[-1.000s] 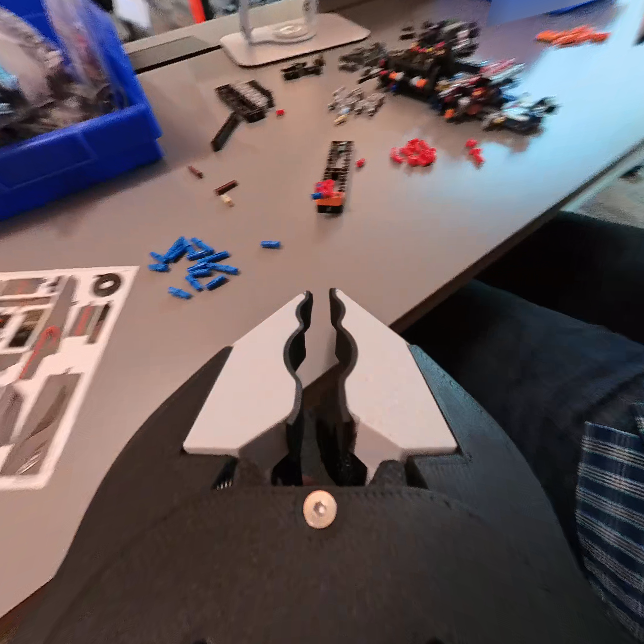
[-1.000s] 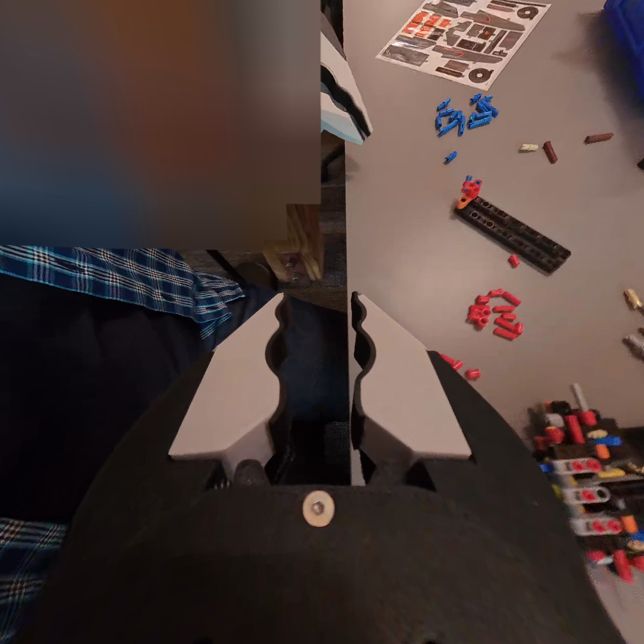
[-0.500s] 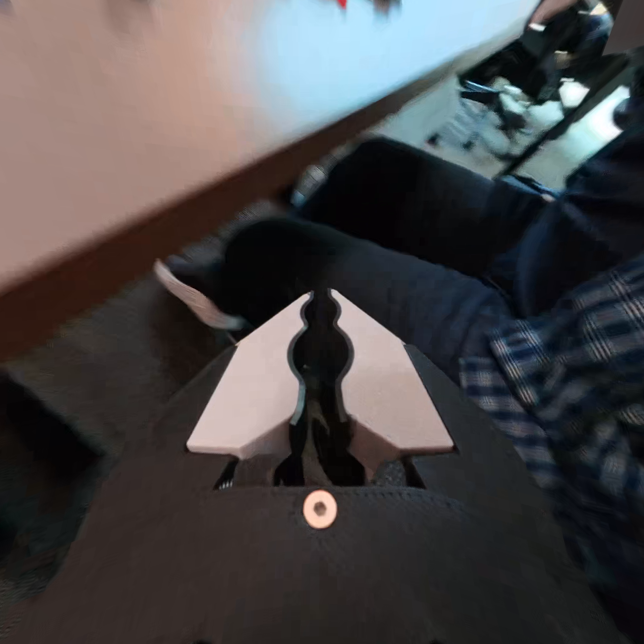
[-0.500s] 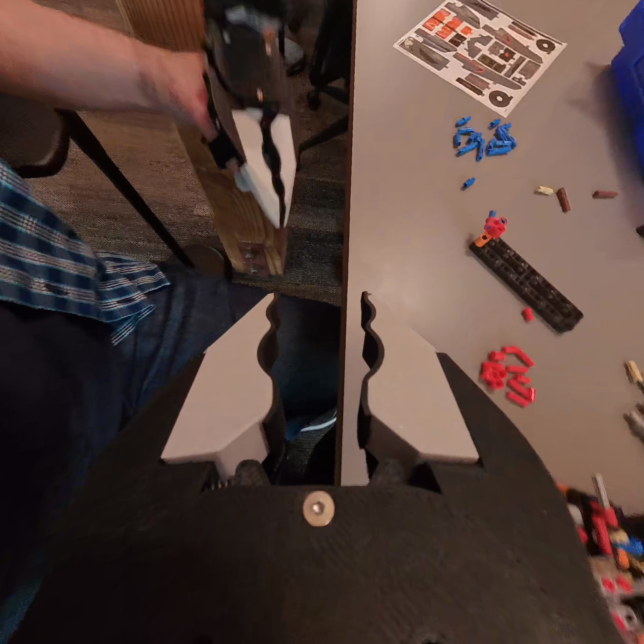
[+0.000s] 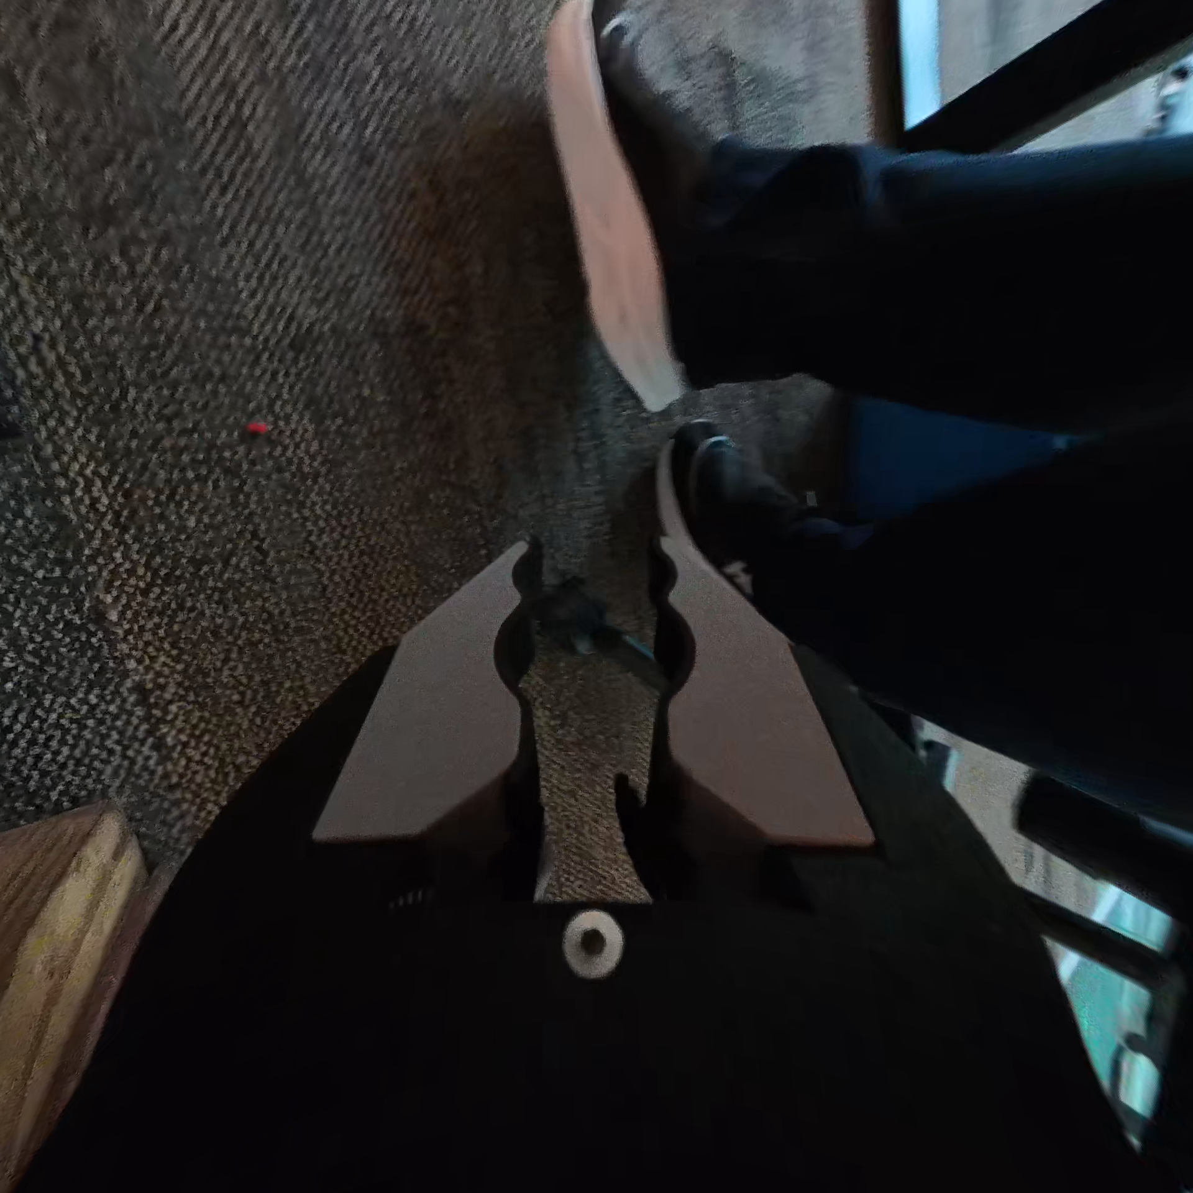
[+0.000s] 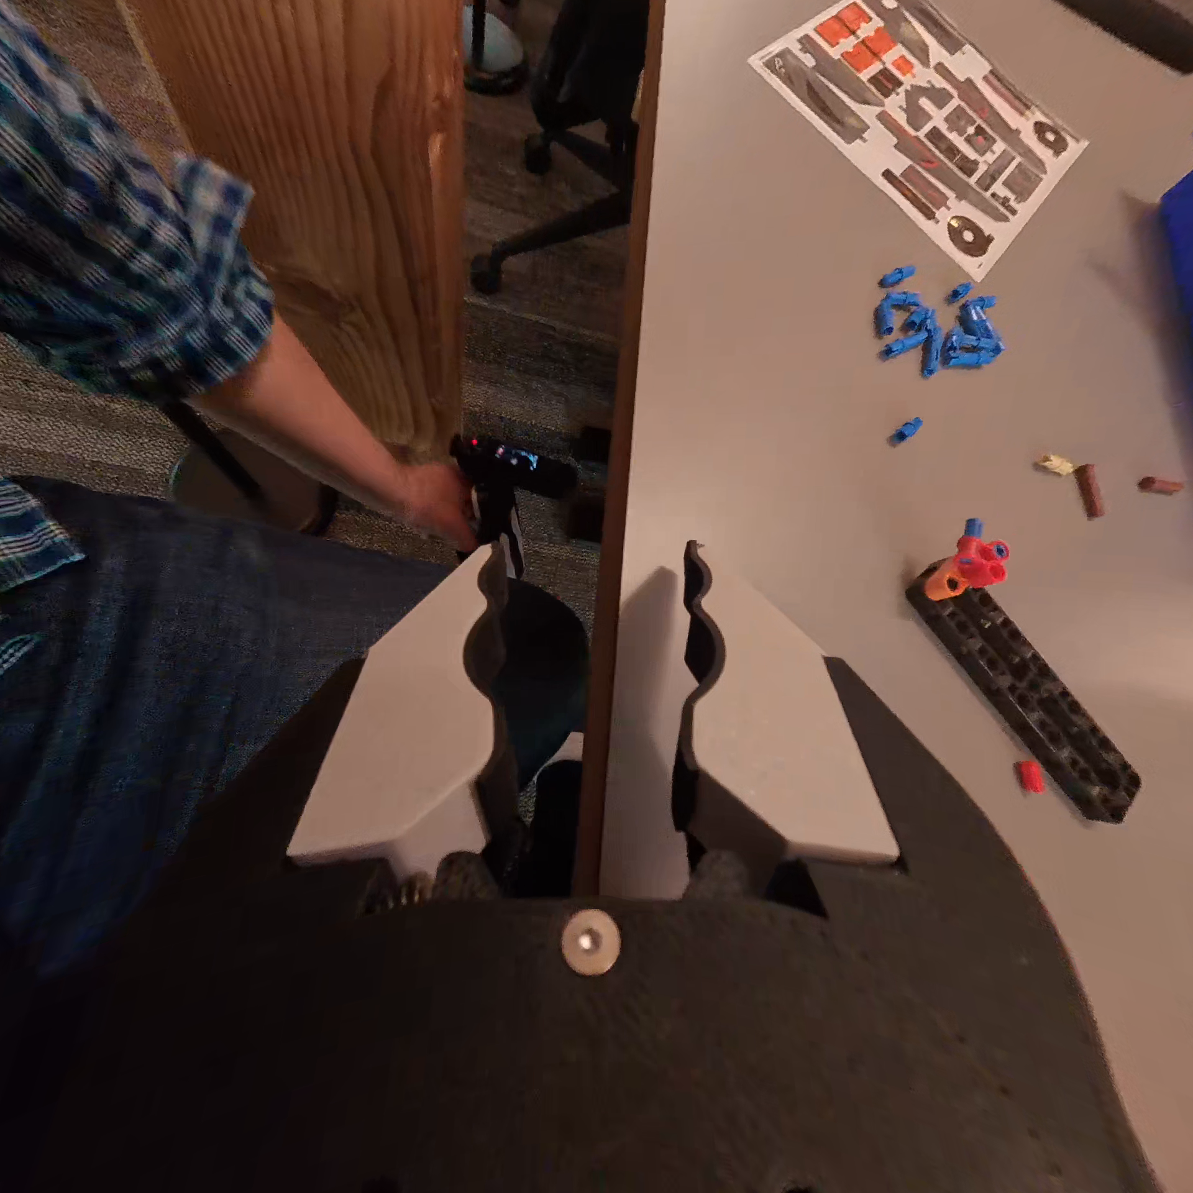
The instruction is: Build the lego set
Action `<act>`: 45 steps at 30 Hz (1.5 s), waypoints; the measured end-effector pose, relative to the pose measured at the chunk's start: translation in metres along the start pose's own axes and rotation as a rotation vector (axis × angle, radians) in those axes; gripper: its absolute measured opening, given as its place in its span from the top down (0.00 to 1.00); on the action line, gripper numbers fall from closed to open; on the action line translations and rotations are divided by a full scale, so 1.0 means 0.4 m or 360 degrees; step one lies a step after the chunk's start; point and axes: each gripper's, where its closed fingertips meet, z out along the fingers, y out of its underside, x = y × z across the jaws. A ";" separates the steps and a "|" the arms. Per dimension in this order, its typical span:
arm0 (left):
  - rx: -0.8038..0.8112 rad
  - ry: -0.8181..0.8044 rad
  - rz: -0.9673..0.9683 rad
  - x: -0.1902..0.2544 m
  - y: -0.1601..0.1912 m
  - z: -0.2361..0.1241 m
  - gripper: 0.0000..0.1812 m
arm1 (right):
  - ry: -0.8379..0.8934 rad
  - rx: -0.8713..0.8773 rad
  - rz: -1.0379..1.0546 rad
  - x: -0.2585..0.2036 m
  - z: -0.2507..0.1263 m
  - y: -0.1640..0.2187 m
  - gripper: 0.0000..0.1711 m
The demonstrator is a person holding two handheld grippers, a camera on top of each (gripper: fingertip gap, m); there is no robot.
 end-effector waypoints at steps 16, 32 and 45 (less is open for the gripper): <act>0.0094 -0.0313 -0.0288 -0.426 0.024 0.337 0.76 | 0.0060 -0.0098 0.0245 0.080 0.060 -0.005 0.71; -0.0029 -0.0425 -0.0368 -0.545 0.035 0.482 0.87 | -0.0044 -0.0057 0.0435 0.087 0.054 -0.007 0.72; -0.0080 -0.0406 -0.0420 -0.556 0.048 0.538 0.90 | -0.0066 -0.0043 0.0499 0.092 0.047 -0.004 0.72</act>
